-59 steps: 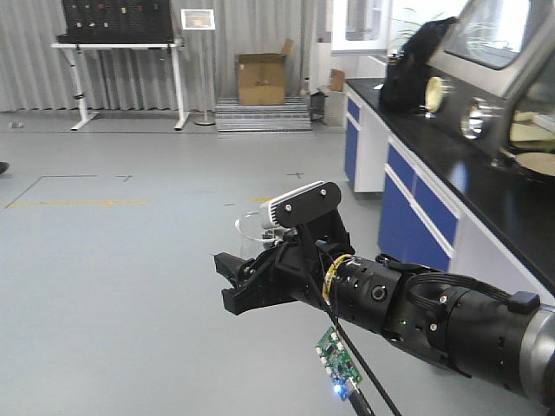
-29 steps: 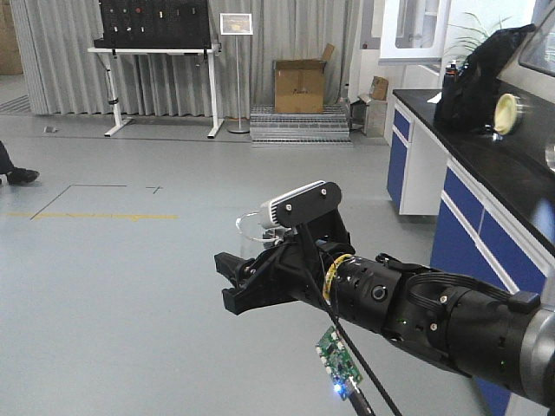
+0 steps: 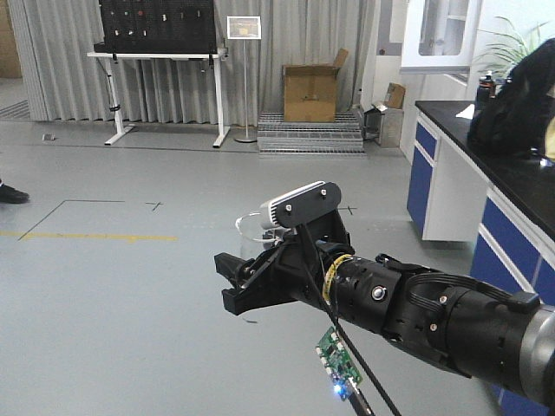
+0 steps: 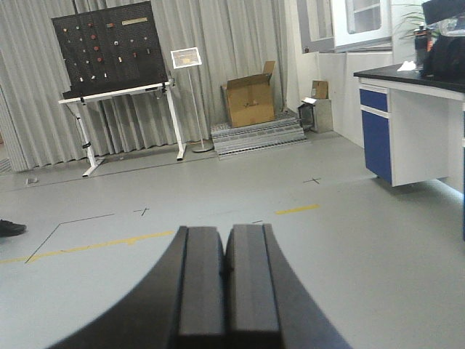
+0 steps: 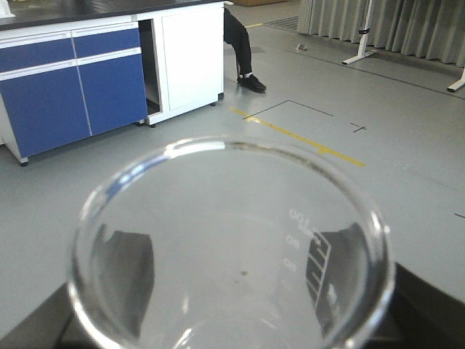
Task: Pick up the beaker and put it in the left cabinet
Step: 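Drive the base to the cabinet holding the beaker in the right gripper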
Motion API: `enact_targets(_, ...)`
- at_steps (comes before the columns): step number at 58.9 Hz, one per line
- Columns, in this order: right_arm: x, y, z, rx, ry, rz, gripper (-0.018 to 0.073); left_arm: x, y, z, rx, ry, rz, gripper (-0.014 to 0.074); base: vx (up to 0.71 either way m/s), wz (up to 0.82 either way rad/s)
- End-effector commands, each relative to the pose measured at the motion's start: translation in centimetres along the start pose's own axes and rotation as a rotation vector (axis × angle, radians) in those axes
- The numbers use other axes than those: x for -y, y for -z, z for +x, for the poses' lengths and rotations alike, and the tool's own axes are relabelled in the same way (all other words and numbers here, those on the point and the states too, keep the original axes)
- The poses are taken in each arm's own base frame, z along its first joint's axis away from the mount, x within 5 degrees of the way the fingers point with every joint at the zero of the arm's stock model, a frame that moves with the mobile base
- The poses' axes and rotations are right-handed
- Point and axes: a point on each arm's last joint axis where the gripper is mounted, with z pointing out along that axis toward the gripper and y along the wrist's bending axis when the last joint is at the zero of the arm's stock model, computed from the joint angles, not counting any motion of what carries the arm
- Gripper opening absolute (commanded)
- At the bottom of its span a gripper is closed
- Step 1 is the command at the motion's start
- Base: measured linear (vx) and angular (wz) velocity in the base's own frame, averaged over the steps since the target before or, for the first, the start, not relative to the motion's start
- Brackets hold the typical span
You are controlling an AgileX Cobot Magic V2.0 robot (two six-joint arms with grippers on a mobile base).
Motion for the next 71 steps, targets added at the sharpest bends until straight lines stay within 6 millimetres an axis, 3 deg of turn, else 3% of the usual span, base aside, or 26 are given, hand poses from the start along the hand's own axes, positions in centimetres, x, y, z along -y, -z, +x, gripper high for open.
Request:
enact_targets(1,-0.11,1.45,-3.25,0.124,0.005,-0.022,-0.0003,0.0,0.13,-0.26,0.077,0.006,-0.007,0.0001,0.57,0.06)
enact_targets(71,-0.1,1.34,-3.12,0.12,0.005,-0.022,-0.0003,0.0,0.13,-0.26,0.077,0.006,-0.007,0.0001,0.65,0.03)
